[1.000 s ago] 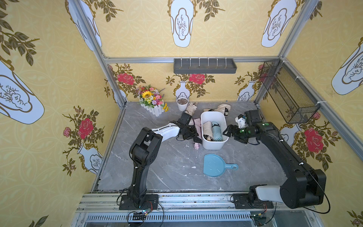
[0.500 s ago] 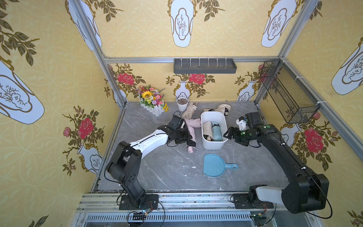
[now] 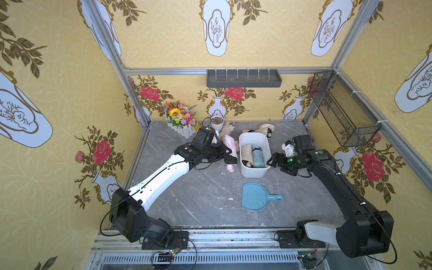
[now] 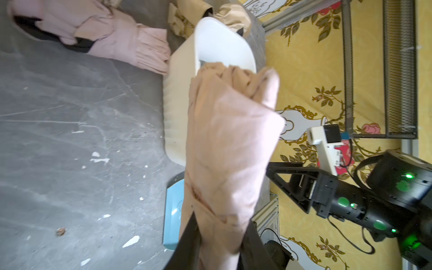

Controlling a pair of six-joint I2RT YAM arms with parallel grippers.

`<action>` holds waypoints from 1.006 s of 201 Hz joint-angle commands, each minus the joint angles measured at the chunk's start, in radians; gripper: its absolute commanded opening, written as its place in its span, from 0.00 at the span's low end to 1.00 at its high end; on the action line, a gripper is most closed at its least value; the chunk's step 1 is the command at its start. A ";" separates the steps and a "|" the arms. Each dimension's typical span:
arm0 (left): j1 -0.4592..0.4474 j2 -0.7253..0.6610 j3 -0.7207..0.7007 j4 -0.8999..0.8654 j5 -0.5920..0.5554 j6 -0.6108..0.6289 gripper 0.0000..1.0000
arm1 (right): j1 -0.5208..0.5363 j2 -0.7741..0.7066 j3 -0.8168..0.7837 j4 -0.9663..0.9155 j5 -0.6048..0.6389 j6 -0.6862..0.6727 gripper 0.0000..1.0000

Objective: Put the umbrella into the storage box
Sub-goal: Pick up the umbrella from the center of the board, then place the umbrella in the storage box.

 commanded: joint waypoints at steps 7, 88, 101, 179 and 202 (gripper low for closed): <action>-0.027 0.120 0.121 0.065 0.049 -0.026 0.14 | -0.014 -0.010 0.002 0.002 -0.006 0.010 0.89; -0.074 0.528 0.470 0.128 0.128 -0.062 0.14 | -0.137 -0.023 -0.028 0.002 -0.063 0.010 0.89; -0.074 0.570 0.494 0.132 0.134 -0.065 0.14 | -0.142 -0.029 -0.033 0.004 -0.064 0.005 0.89; -0.073 0.757 0.542 0.213 0.186 -0.089 0.16 | -0.147 -0.014 -0.019 -0.019 -0.074 -0.049 0.89; -0.074 0.802 0.570 0.217 0.190 -0.094 0.21 | -0.151 -0.008 -0.021 -0.021 -0.078 -0.058 0.89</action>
